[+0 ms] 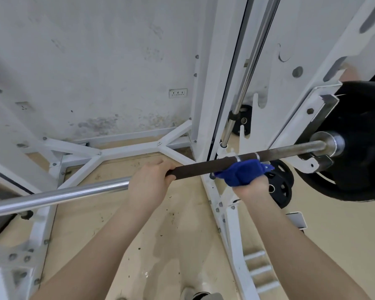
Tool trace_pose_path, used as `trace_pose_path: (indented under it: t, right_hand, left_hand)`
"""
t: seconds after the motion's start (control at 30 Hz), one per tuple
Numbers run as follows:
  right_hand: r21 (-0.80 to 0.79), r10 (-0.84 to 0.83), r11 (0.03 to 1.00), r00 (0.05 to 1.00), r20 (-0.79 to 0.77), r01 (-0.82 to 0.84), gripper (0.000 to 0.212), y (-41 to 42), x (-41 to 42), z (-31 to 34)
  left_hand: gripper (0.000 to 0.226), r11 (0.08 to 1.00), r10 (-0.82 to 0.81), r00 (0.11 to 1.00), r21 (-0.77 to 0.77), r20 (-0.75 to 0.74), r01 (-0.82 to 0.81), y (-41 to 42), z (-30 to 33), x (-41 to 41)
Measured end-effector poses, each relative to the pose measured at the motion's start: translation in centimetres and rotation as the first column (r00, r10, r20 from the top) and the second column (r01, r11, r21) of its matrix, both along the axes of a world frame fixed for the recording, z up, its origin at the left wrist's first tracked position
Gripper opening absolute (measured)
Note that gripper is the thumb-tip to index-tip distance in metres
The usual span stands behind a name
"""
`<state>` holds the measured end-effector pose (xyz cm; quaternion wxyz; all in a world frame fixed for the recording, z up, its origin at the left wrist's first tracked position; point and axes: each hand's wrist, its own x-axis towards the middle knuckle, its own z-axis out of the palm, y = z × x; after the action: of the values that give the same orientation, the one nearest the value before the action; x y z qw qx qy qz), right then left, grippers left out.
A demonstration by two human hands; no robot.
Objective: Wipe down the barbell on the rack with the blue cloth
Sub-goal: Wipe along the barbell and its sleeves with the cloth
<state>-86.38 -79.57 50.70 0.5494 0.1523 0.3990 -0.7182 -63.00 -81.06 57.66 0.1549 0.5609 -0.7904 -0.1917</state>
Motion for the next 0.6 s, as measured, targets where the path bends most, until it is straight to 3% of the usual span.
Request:
trace_pose_path:
  t: [0.07,0.13,0.2,0.27,0.37,0.4,0.5,0.53,0.57,0.6]
  right_hand:
    - [-0.111,0.076,0.991,0.996,0.047,-0.07,0.019,-0.9,0.5,-0.2]
    - [-0.202,0.225,0.945,0.958,-0.175,-0.259,0.018,-0.9,1.8,0.1]
    - [-0.177,0.324,0.887,0.847,-0.42,-0.427,0.033,-0.5,3.7,0.5]
    - [-0.122,0.366,0.899,0.874,-0.32,-0.422,0.028,-0.4,3.3,0.6]
    - [0.136,0.282,0.956,0.943,-0.177,-0.261,0.019,-0.1,-0.5,-0.1]
    - [0.102,0.193,0.977,0.98,-0.048,-0.188,0.018,0.0,-1.6,0.1]
    - [0.027,0.11,0.993,0.992,0.057,-0.111,0.015,-1.4,-1.8,1.1]
    - [0.02,0.263,0.965,0.964,-0.038,-0.262,0.014,-1.9,-0.2,1.8]
    - [0.154,0.387,0.919,0.904,-0.182,-0.363,0.016,-2.2,1.4,2.0]
    - [0.207,0.491,0.871,0.792,-0.361,-0.446,0.018,-2.2,3.3,1.7]
  left_hand:
    - [0.023,1.0,0.022,0.999,-0.008,-0.027,-0.022,0.1,-0.1,-0.1]
    - [0.022,0.999,0.049,0.996,0.01,-0.068,-0.049,0.1,-0.1,-0.2]
    - [0.022,0.997,0.068,0.994,0.038,-0.084,-0.065,0.0,-0.1,-0.2]
    - [0.021,0.995,0.088,0.992,0.06,-0.096,-0.082,-0.1,-0.1,-0.2]
    - [0.021,0.993,0.098,0.989,0.069,-0.106,-0.091,-0.2,-0.1,-0.4]
    - [0.02,0.994,0.097,0.99,0.065,-0.106,-0.091,-0.2,-0.1,-0.4]
    - [0.02,0.995,0.088,0.992,0.045,-0.088,-0.084,-0.2,-0.1,-0.5]
    - [0.02,0.996,0.087,0.993,0.044,-0.081,-0.084,-0.2,-0.1,-0.5]
    - [0.02,0.995,0.088,0.993,0.046,-0.075,-0.085,-0.2,0.0,-0.4]
    - [0.019,0.995,0.088,0.994,0.054,-0.065,-0.085,-0.3,0.1,-0.4]
